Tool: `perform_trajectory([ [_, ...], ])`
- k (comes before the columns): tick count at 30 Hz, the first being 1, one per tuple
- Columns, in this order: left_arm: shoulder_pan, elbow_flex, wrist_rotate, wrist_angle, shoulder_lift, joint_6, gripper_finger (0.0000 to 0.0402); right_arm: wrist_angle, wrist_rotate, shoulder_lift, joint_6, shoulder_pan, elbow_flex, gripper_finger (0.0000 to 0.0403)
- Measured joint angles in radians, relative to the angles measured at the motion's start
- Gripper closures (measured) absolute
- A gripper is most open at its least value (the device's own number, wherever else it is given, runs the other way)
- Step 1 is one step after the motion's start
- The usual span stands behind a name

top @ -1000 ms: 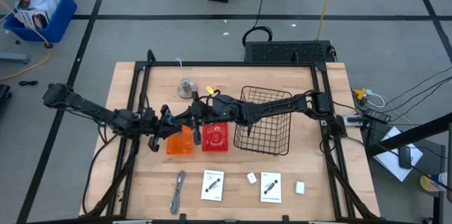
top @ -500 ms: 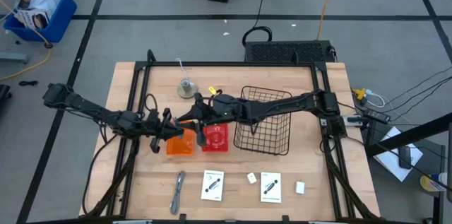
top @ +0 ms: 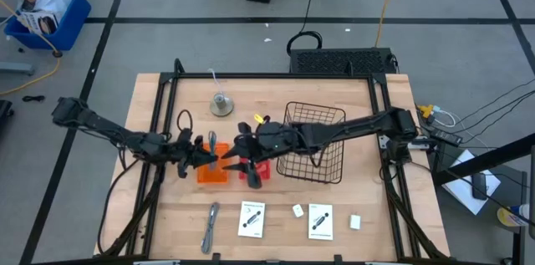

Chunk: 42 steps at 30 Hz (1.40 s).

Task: Pick and place items into bin
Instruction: Put the blue charger cable into the orange bin

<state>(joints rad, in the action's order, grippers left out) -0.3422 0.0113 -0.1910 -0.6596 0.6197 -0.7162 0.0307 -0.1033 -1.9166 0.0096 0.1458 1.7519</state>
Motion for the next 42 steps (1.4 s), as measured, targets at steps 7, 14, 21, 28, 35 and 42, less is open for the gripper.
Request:
perform_trajectory([
  [7,-0.022,0.000,-0.046,0.118,0.000,-0.164,0.0362,0.053,-0.003,0.022,-0.007,0.035,0.001,0.0277],
  [14,-0.022,0.000,-0.041,0.303,0.000,0.015,0.0384,0.130,-0.002,0.048,0.000,0.054,0.001,0.0276],
  [21,-0.022,0.000,-0.038,0.336,0.000,-0.047,0.0351,0.154,0.001,0.065,0.009,0.085,0.001,0.0275],
  [28,-0.022,0.000,0.022,0.315,0.000,-0.035,0.0365,0.154,0.001,0.066,0.004,0.099,0.001,0.0275],
  [35,-0.023,0.000,0.039,0.306,0.000,-0.056,0.0370,0.154,-0.001,0.066,0.003,0.106,0.000,0.0275],
  [42,-0.023,0.000,0.028,0.305,0.000,-0.090,0.0283,0.104,-0.001,0.065,0.009,0.113,-0.041,0.0275],
])
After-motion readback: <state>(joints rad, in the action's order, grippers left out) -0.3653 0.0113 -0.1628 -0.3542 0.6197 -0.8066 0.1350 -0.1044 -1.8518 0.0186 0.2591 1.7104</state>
